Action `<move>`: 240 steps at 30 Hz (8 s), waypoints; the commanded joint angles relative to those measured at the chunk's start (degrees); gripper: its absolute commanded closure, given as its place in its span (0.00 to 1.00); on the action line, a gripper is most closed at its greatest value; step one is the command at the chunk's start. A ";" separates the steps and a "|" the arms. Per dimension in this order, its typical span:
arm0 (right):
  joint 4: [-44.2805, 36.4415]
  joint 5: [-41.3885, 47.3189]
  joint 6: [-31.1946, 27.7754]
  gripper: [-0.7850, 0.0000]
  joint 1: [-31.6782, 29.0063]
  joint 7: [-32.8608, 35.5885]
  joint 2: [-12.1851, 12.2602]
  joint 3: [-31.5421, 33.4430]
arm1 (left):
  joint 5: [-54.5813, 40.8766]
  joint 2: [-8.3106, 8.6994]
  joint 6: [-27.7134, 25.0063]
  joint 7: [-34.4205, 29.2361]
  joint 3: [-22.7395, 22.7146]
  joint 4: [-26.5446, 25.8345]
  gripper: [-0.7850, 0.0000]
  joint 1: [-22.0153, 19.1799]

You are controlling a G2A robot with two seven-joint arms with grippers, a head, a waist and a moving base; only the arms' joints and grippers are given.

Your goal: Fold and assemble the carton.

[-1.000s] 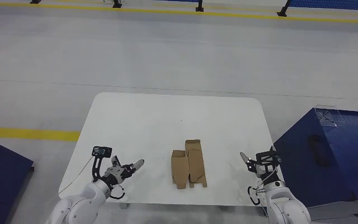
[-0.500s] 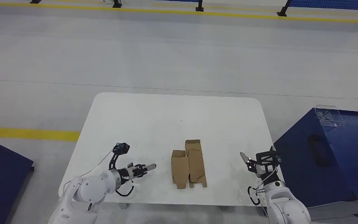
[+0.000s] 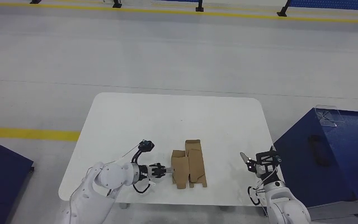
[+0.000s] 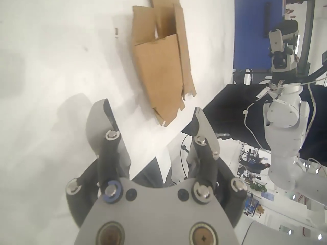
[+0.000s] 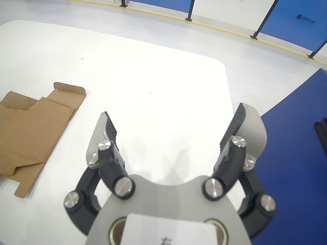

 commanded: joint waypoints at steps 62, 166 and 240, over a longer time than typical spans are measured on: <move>0.00 0.00 0.00 0.00 0.00 0.00 0.00 0.00 | -17.15 -6.71 1.03 -4.53 14.89 30.08 1.00 -20.19; 30.07 109.52 -21.50 1.00 39.25 82.82 8.68 -22.97 | -34.98 2.53 -2.04 -7.35 0.54 -8.76 1.00 -2.06; -13.83 113.23 -33.54 1.00 13.90 51.68 15.00 3.05 | -37.03 5.90 -3.03 -4.76 -14.28 -13.31 0.00 5.00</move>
